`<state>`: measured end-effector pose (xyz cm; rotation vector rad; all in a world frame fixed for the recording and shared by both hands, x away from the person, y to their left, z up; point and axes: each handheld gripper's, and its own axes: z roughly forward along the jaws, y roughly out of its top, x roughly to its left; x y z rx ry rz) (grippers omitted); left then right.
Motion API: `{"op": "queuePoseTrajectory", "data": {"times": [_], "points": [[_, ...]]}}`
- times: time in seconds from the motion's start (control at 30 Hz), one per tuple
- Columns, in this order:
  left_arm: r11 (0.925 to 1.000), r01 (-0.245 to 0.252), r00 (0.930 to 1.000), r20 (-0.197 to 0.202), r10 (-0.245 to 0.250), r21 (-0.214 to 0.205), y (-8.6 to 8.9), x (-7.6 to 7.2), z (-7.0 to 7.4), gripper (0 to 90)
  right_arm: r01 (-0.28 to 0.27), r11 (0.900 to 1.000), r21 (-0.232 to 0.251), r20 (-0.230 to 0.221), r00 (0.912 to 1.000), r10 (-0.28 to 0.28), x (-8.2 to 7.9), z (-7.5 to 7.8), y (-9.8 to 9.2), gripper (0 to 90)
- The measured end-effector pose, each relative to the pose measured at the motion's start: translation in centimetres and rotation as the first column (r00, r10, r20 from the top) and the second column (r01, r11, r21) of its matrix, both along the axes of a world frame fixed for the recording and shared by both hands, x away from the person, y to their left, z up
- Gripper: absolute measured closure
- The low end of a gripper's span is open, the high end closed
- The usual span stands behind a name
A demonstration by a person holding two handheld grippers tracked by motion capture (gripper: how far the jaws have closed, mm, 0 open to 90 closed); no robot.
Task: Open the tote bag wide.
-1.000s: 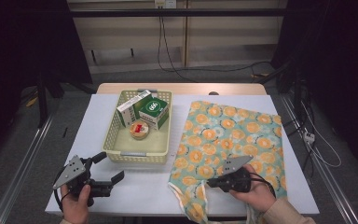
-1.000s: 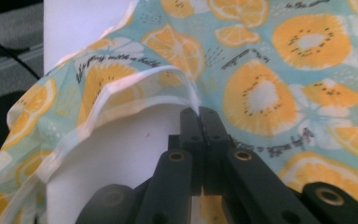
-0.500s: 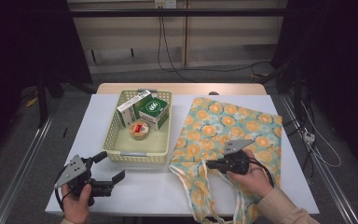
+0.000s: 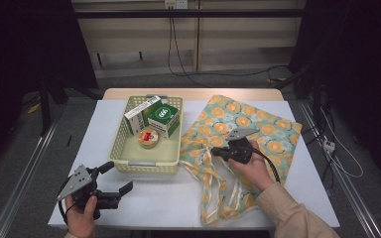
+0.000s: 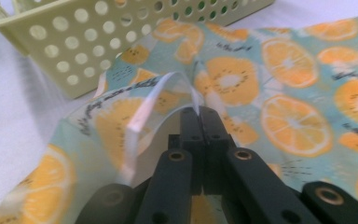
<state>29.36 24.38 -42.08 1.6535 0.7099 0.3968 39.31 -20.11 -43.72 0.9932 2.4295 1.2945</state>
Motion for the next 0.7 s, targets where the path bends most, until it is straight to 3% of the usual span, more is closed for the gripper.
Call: {"op": "queuePoseTrajectory", "data": {"times": [0.1,0.17,0.23,0.27,0.33,0.47,0.57,0.63,0.7], "points": [[1.0000,0.003,1.0000,-0.005,-0.003,-0.005,0.1,0.0,0.0,2.1,-0.044,0.9985,-0.032,-0.042,0.9982,0.043,-0.2,-0.6,0.4,90.0],[1.0000,0.001,1.0000,-0.007,-0.001,-0.005,0.0,0.0,-0.1,2.1,-0.061,0.9964,-0.059,-0.035,0.9977,0.059,-0.4,-0.9,0.7,90.0],[1.0000,0.005,1.0000,-0.005,-0.005,-0.003,0.0,0.0,0.0,2.1,-0.071,0.9959,-0.056,-0.042,0.9967,0.069,-0.5,-1.0,1.0,90.0],[1.0000,0.002,1.0000,-0.006,-0.002,0.001,-0.1,-0.1,0.0,2.1,-0.075,0.9960,-0.048,-0.053,0.9960,0.073,-0.6,-1.1,1.1,87.9],[1.0000,0.008,1.0000,-0.003,-0.008,0.001,-0.1,-0.1,0.1,2.1,-0.065,0.9964,-0.054,-0.083,0.9947,0.060,-0.8,-1.1,1.2,70.7],[0.9999,0.013,0.9999,-0.006,-0.013,0.002,-0.2,-0.1,0.0,2.1,-0.071,0.9921,-0.103,-0.052,0.9964,0.066,-2.7,-0.6,0.6,52.4],[0.9999,0.010,0.9999,-0.003,-0.010,-0.005,0.0,-0.2,0.1,2.1,-0.073,0.9877,-0.138,-0.037,0.9969,0.069,-4.2,-0.4,-0.5,49.4],[0.9999,0.009,1.0000,0.001,-0.009,-0.010,0.0,-0.2,0.2,2.1,-0.074,0.9898,-0.122,-0.052,0.9963,0.068,-5.1,-0.6,-1.1,49.4],[0.9999,0.009,1.0000,0.000,-0.009,-0.008,0.0,-0.2,0.3,2.1,-0.078,0.9838,-0.161,-0.039,0.9966,0.073,-6.0,-1.0,-1.3,49.4]]}}
